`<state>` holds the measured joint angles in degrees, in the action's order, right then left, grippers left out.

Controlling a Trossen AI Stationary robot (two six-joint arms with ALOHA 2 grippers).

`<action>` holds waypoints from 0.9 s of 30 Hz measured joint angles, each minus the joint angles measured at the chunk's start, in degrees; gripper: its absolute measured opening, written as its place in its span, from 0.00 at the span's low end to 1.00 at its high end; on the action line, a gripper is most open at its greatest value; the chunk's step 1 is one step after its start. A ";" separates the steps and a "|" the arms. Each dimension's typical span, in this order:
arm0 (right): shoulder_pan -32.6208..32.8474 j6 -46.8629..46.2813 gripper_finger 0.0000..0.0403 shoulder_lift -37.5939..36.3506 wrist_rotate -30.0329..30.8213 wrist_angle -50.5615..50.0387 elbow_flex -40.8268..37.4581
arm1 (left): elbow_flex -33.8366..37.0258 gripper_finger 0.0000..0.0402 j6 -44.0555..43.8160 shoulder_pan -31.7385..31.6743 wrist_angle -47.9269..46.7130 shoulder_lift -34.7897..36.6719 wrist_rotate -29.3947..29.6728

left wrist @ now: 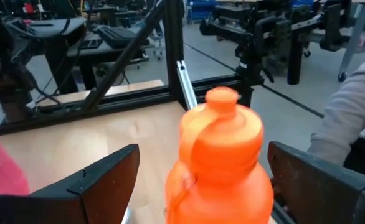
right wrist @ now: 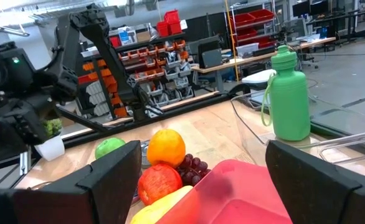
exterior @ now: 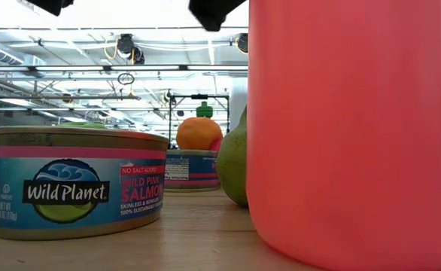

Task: Pick & Place Food Item
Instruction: Put the orange water bottle into the left transparent bin

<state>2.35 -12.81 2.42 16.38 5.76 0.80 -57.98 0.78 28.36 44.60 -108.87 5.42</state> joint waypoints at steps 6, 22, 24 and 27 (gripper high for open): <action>0.02 0.02 0.81 0.00 0.00 0.00 0.01 | -2.71 0.93 0.01 -0.42 -4.21 -0.78 -1.75; 0.01 0.02 0.81 0.01 -0.01 0.00 0.00 | -2.77 0.88 -0.95 -0.59 -4.03 -0.80 -5.40; 0.00 0.02 0.81 0.01 0.00 0.00 0.00 | -2.77 0.88 -0.28 -0.59 -3.93 -0.80 -5.31; 0.00 0.02 0.81 0.01 0.00 0.00 0.02 | -2.77 0.88 1.94 -0.59 -3.91 -0.80 -2.75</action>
<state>2.35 -12.80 2.44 16.38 5.76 0.82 -60.75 2.72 27.77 40.69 -109.67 2.68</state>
